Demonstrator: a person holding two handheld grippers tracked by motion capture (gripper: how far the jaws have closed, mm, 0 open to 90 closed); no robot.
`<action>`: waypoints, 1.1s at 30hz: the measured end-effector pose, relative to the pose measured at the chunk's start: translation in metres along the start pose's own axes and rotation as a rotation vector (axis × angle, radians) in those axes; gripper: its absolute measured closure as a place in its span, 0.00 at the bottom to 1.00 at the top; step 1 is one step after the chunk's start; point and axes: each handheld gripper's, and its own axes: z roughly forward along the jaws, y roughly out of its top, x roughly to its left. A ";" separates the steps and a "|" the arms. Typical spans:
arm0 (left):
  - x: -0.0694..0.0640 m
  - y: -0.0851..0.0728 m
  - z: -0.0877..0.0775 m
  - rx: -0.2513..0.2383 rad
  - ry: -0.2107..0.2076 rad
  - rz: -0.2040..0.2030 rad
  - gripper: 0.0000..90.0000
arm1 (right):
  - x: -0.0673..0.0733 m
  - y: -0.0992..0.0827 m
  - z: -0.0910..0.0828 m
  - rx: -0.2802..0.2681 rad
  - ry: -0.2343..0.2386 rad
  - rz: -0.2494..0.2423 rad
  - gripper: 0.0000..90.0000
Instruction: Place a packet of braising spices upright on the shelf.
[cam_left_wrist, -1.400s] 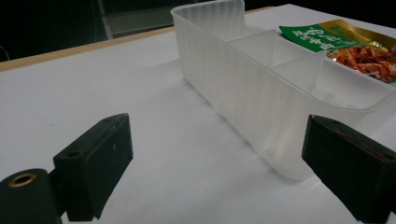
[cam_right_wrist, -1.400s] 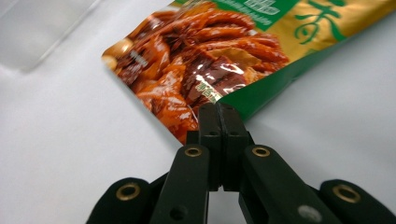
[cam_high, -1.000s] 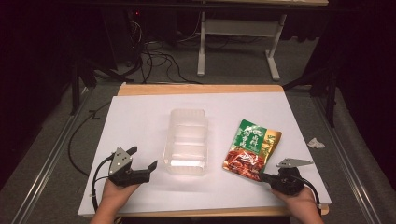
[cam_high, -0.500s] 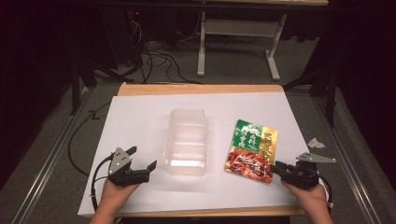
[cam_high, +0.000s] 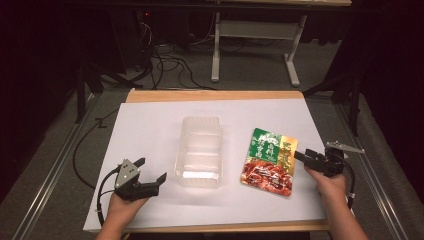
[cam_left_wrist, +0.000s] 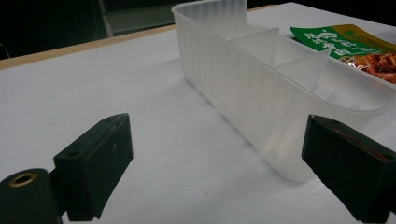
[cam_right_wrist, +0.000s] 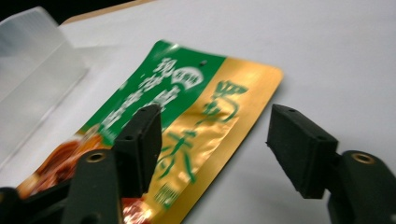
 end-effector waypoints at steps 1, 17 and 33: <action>0.000 0.000 0.000 -0.001 0.001 0.000 0.10 | -0.003 0.003 0.002 -0.010 -0.001 0.004 0.38; 0.001 -0.001 -0.001 0.003 0.006 -0.002 0.10 | -0.035 0.031 0.048 0.007 0.018 0.166 0.36; 0.001 -0.001 -0.001 0.006 0.007 0.003 0.10 | -0.035 0.029 0.066 0.080 0.104 0.245 0.45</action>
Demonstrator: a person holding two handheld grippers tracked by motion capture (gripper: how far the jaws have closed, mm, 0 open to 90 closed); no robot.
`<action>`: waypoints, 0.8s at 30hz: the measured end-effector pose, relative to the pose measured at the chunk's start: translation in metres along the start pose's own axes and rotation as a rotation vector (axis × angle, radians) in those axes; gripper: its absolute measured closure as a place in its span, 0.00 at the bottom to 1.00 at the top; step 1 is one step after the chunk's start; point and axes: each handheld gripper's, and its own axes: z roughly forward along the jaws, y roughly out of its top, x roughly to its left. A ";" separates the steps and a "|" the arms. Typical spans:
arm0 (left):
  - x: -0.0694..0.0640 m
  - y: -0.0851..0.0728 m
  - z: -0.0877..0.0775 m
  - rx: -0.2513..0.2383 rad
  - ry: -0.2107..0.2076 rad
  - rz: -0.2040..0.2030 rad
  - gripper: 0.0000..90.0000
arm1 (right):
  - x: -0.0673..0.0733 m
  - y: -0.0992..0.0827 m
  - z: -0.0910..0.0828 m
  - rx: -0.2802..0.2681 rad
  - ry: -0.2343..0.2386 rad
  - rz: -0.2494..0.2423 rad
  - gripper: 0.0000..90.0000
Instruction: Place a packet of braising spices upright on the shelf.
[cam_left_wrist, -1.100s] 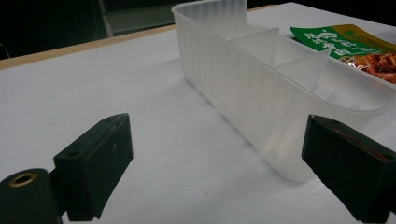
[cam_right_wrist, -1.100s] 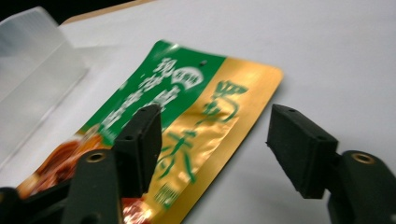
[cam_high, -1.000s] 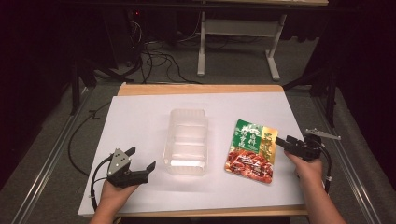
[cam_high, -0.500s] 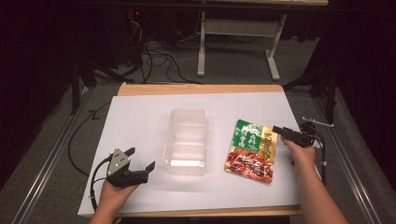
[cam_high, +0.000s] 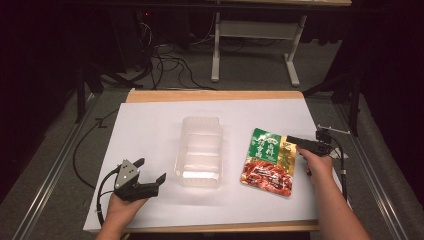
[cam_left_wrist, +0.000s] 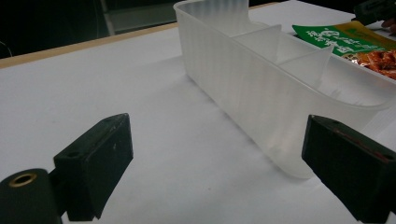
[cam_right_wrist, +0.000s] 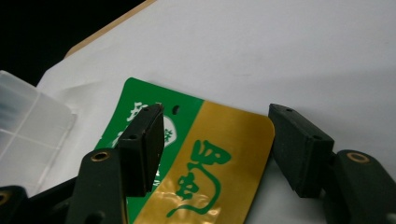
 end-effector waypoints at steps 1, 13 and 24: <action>0.000 0.000 0.000 0.001 0.000 0.000 0.10 | 0.000 0.000 0.000 0.002 0.008 0.000 0.47; -0.001 0.000 0.001 0.005 -0.003 0.004 0.10 | 0.006 -0.008 -0.009 0.006 0.049 -0.106 0.69; -0.001 0.000 0.001 0.006 -0.004 0.005 0.10 | 0.008 -0.007 -0.002 0.051 0.004 -0.120 0.61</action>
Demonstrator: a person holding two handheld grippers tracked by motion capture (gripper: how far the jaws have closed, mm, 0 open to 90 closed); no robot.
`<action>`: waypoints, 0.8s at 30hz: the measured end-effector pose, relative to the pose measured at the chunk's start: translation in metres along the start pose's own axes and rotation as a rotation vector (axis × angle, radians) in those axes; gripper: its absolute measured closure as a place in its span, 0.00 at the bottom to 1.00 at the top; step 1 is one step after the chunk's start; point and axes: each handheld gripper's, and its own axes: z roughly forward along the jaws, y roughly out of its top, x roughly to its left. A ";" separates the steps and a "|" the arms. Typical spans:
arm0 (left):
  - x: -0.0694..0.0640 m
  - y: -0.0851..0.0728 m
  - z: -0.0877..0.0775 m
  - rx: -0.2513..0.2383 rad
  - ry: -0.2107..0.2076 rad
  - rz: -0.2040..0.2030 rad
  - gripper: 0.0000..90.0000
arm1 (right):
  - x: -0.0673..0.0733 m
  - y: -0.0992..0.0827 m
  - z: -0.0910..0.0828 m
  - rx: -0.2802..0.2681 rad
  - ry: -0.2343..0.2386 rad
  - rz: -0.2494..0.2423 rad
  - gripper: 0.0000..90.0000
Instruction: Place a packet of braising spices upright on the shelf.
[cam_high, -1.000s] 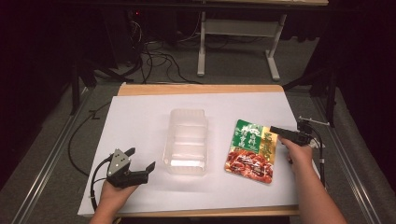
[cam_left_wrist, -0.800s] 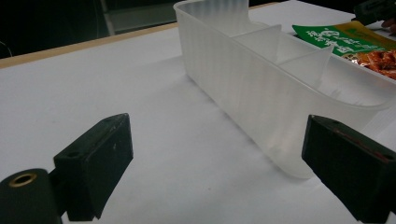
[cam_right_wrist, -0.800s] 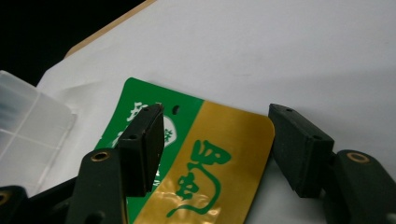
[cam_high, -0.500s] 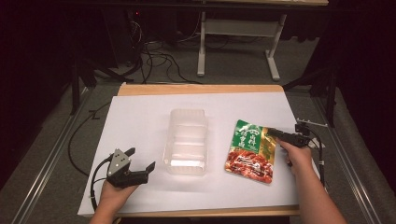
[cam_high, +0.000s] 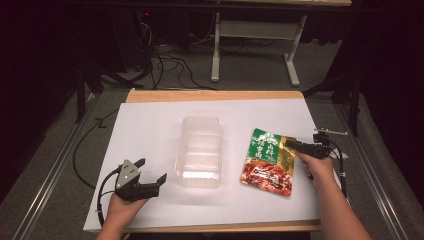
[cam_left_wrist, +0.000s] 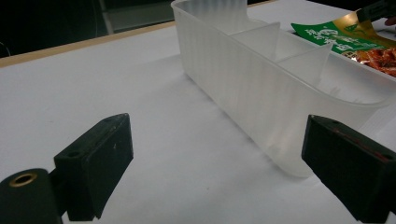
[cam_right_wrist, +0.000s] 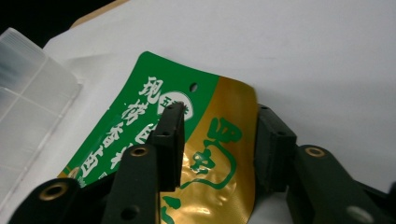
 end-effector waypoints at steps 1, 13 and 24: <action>0.000 0.000 0.000 0.000 0.000 0.000 0.10 | 0.000 0.001 0.002 0.017 -0.005 -0.003 0.59; 0.000 0.000 0.000 0.002 0.001 0.000 0.11 | 0.002 0.001 0.003 0.022 -0.026 -0.026 0.88; 0.001 0.000 0.000 0.003 0.005 -0.001 0.11 | 0.016 -0.002 -0.006 -0.028 -0.084 -0.120 1.00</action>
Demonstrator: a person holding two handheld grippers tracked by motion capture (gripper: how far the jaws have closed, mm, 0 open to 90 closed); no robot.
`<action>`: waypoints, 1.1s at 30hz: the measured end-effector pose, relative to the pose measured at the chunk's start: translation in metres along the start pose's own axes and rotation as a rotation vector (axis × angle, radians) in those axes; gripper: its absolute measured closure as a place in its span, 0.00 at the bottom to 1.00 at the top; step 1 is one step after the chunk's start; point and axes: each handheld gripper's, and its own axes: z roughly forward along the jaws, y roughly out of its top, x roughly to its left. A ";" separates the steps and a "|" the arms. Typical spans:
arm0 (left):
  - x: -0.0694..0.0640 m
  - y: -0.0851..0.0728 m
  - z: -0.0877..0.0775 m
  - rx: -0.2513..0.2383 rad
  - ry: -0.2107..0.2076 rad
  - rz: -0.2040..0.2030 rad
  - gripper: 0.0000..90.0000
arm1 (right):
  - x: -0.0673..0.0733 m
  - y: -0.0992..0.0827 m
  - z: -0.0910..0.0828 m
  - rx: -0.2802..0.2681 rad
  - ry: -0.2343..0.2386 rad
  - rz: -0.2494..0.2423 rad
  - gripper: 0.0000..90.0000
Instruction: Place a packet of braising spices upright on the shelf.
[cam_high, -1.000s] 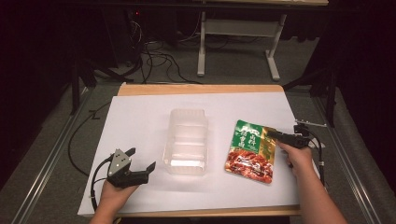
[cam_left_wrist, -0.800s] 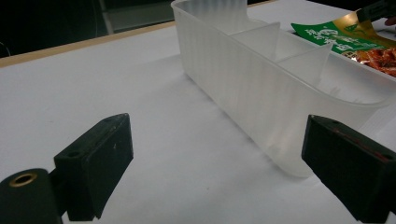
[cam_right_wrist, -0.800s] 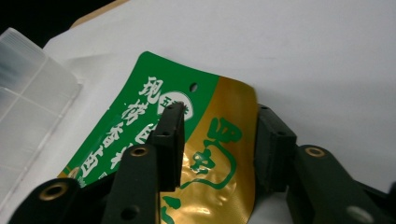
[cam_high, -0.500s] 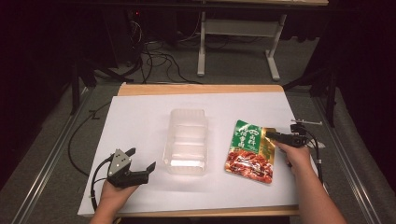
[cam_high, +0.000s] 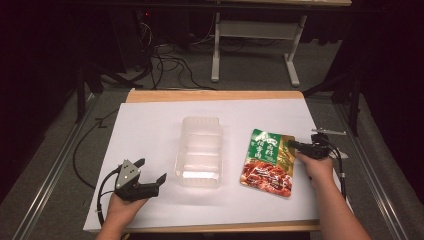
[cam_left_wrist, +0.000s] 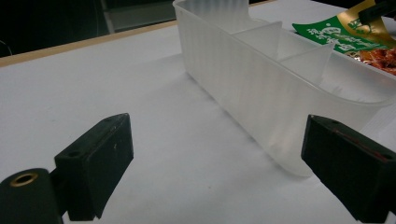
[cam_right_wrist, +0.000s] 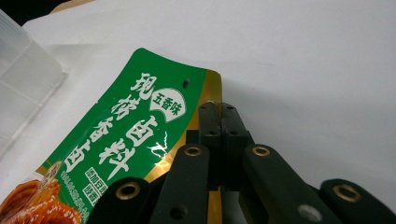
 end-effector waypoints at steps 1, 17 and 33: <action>0.000 0.000 0.000 -0.004 0.003 0.000 0.11 | 0.005 0.000 -0.005 -0.019 -0.012 -0.023 1.00; -0.001 0.000 -0.001 -0.013 0.006 0.001 0.11 | 0.036 -0.007 -0.053 -0.196 -0.010 -0.086 1.00; 0.000 0.000 -0.001 -0.014 0.012 0.001 0.11 | 0.065 -0.004 -0.090 -0.347 0.109 -0.148 1.00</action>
